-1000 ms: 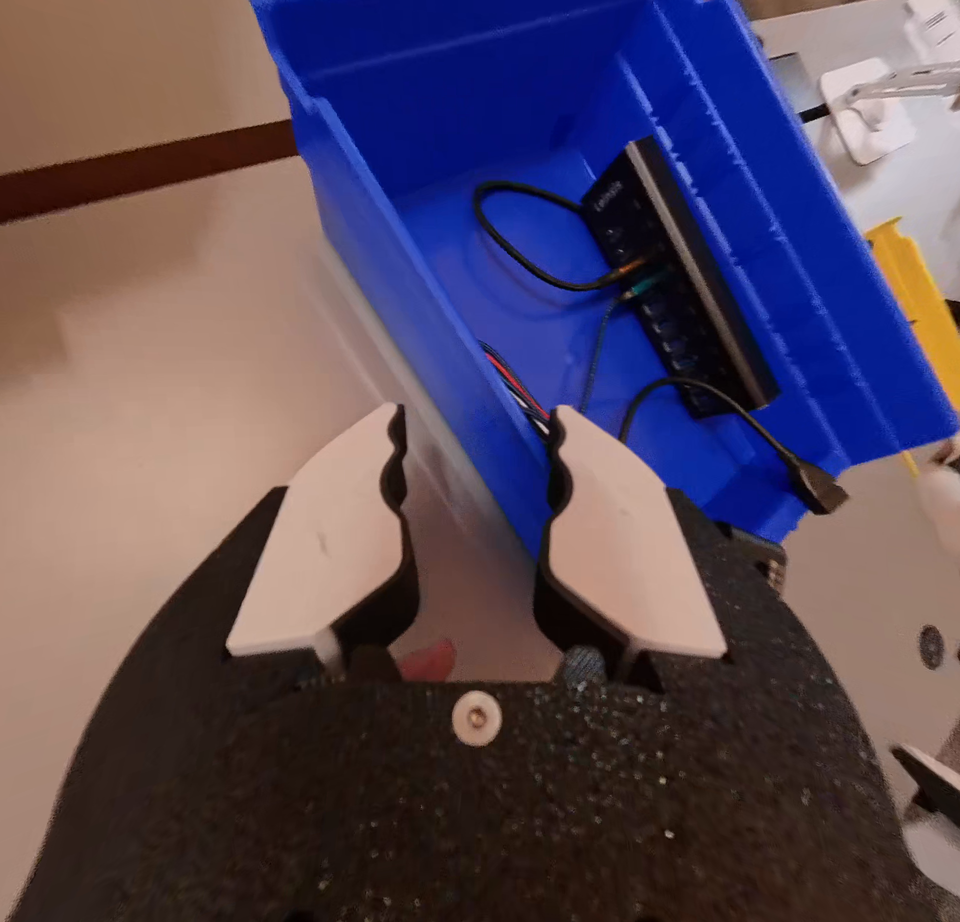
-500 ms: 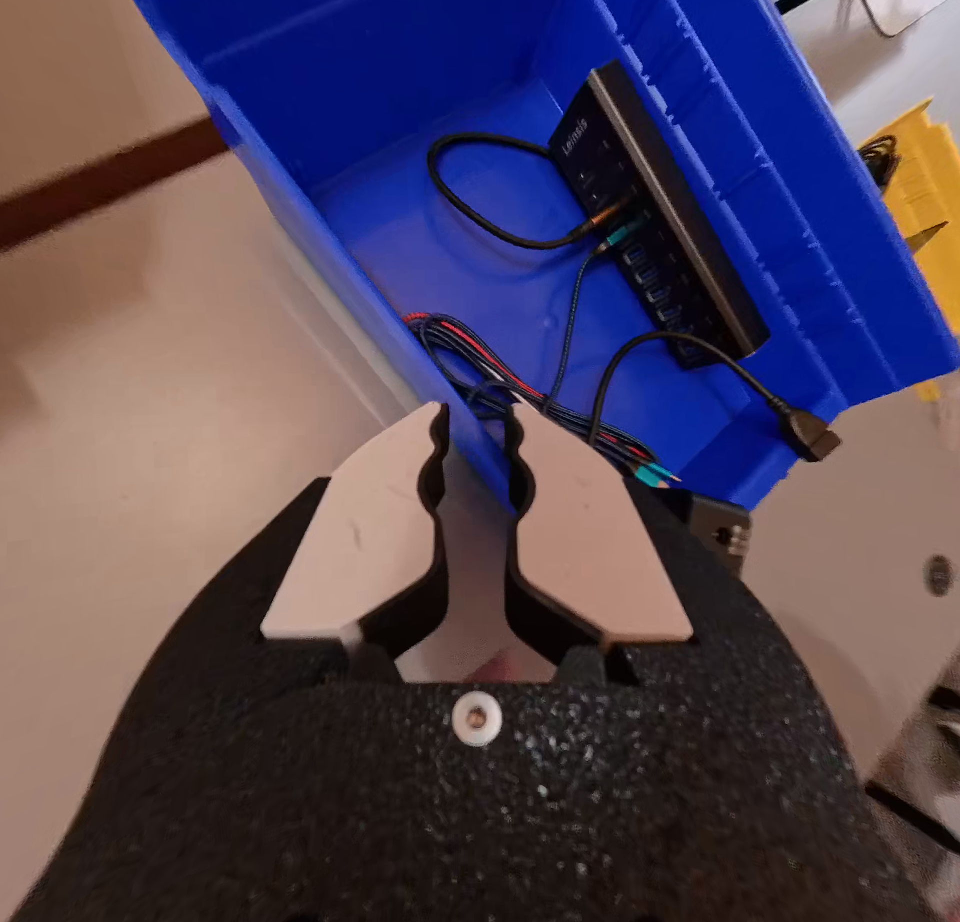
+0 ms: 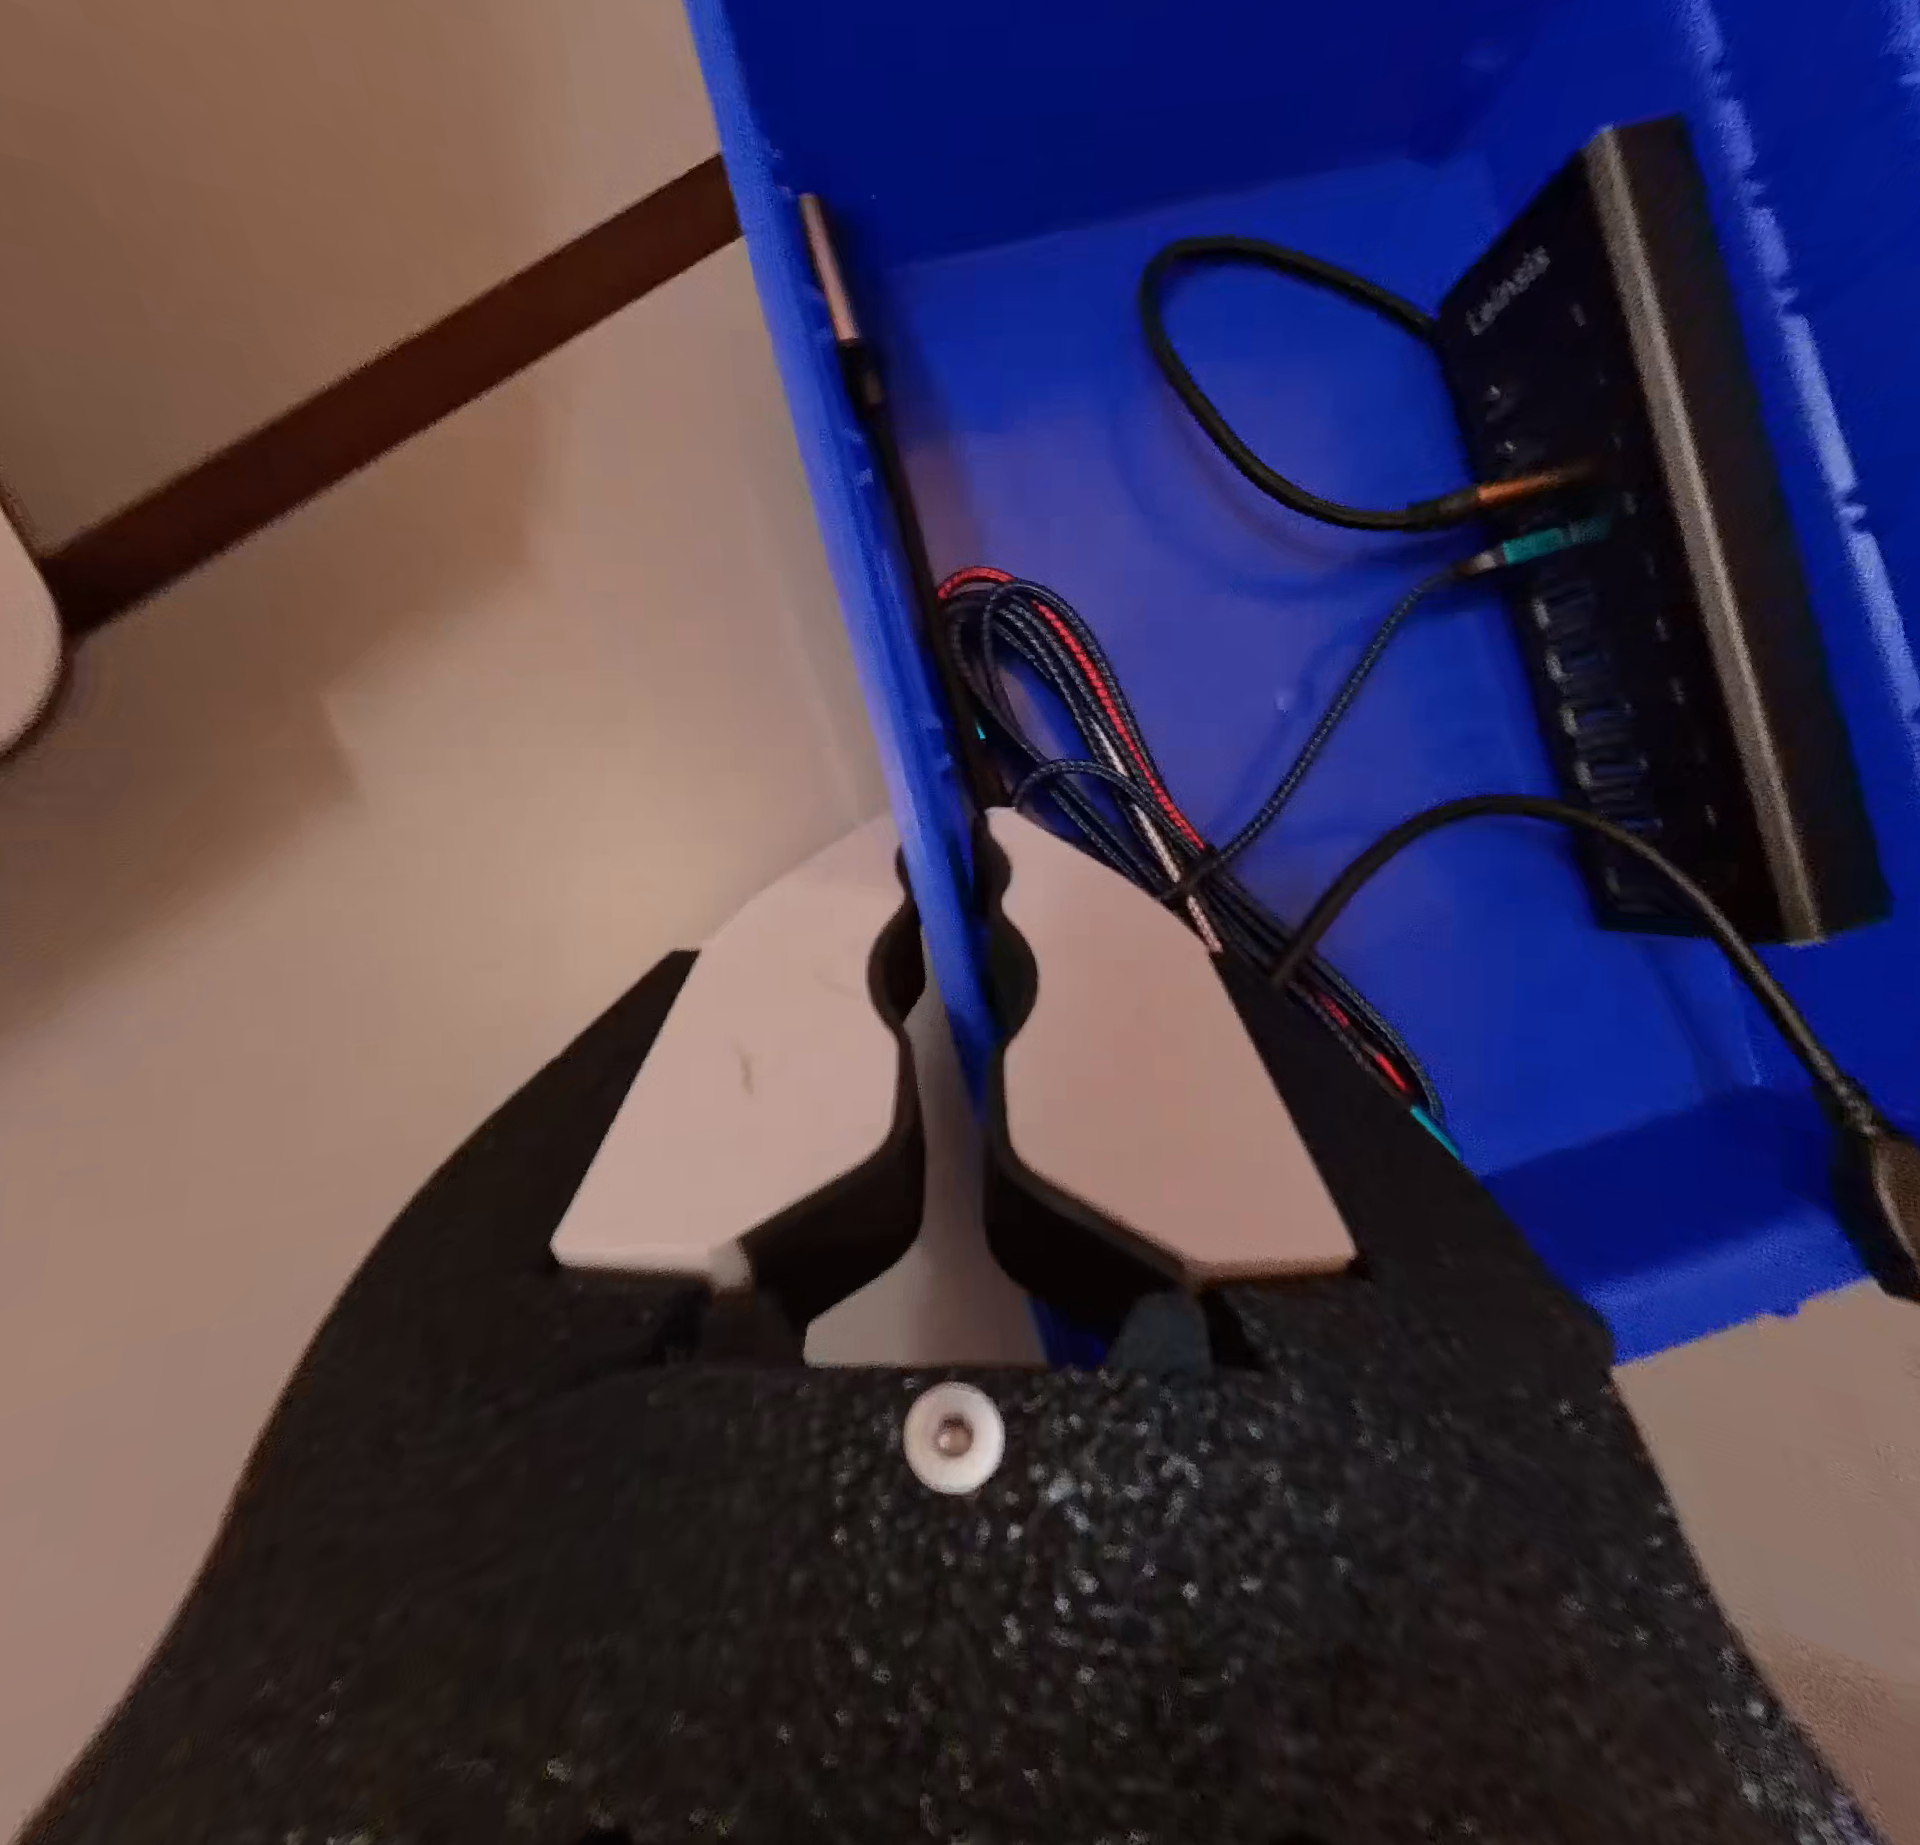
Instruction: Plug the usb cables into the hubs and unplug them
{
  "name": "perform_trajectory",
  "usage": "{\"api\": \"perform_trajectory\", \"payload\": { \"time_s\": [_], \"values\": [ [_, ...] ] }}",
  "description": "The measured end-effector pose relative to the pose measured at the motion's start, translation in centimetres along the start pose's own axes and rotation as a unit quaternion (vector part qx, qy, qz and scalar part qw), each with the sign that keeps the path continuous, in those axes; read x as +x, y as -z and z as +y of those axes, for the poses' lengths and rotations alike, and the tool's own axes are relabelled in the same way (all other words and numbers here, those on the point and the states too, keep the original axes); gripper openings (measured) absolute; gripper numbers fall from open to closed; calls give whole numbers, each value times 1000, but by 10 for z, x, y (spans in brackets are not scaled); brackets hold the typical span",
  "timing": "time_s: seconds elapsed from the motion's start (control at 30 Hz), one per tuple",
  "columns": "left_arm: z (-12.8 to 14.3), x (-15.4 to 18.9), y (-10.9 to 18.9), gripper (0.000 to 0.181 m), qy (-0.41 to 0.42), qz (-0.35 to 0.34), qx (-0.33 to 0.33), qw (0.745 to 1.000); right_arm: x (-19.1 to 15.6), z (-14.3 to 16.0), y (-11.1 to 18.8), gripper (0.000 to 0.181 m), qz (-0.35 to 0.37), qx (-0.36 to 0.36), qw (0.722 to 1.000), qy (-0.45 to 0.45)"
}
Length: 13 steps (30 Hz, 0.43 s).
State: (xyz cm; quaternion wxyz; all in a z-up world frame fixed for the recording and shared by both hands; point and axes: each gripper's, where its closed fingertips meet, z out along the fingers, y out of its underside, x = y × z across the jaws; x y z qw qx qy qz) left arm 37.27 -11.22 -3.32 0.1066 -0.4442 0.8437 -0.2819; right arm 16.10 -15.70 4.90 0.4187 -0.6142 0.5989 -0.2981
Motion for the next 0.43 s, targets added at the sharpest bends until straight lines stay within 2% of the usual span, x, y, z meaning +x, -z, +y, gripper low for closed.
{"api": "perform_trajectory", "payload": {
  "time_s": [0.03,0.13,0.27,0.43],
  "values": [
    [4,-10,4,6,-31,6,-1,1000,4,-2,5,91,7,4,1000,2],
    [29,-41,24,6,-79,18,8,997,19,-11,20,86,33,30,999,-4],
    [87,-86,69,6,-48,41,33,998,22,-13,19,83,25,38,999,-22],
    [171,-158,134,5,-19,-14,32,999,-15,-9,-12,82,-45,21,998,-24]
  ]
}}
